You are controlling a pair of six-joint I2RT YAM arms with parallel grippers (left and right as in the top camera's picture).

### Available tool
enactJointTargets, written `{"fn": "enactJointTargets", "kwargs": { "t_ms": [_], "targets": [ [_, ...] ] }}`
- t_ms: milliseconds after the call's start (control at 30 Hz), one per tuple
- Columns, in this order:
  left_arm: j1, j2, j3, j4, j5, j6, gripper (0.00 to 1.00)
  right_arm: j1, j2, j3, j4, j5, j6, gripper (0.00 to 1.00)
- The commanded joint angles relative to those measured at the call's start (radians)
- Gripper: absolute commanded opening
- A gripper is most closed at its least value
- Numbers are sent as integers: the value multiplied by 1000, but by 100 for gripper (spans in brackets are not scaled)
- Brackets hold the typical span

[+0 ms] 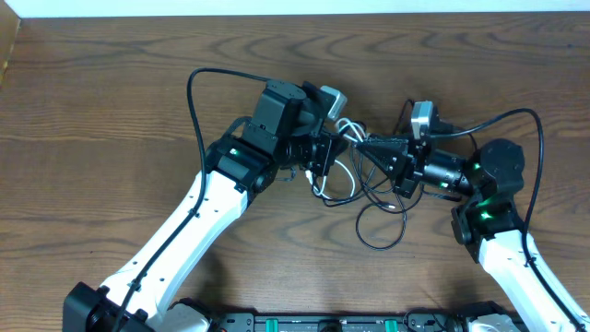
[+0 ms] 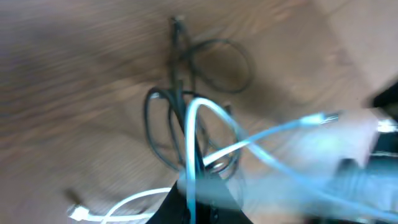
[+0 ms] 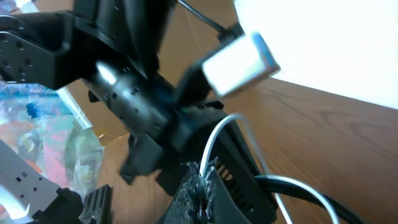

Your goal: Untangle cables

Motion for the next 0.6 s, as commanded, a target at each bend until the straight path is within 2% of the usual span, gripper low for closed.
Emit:
{"fn": "enactJointTargets", "kwargs": {
  "t_ms": [0,367,567],
  "targets": [
    [1,2,14,-33,-105,19,8,-10,-12,6,29,-10,16,1],
    [-1,2,14,-72,-105,17,8,-55,-12,6,32,138,124,1],
    [-1,3,14,-92,-124,17,8,-106,-12,6,3,241,237,1]
  ]
}}
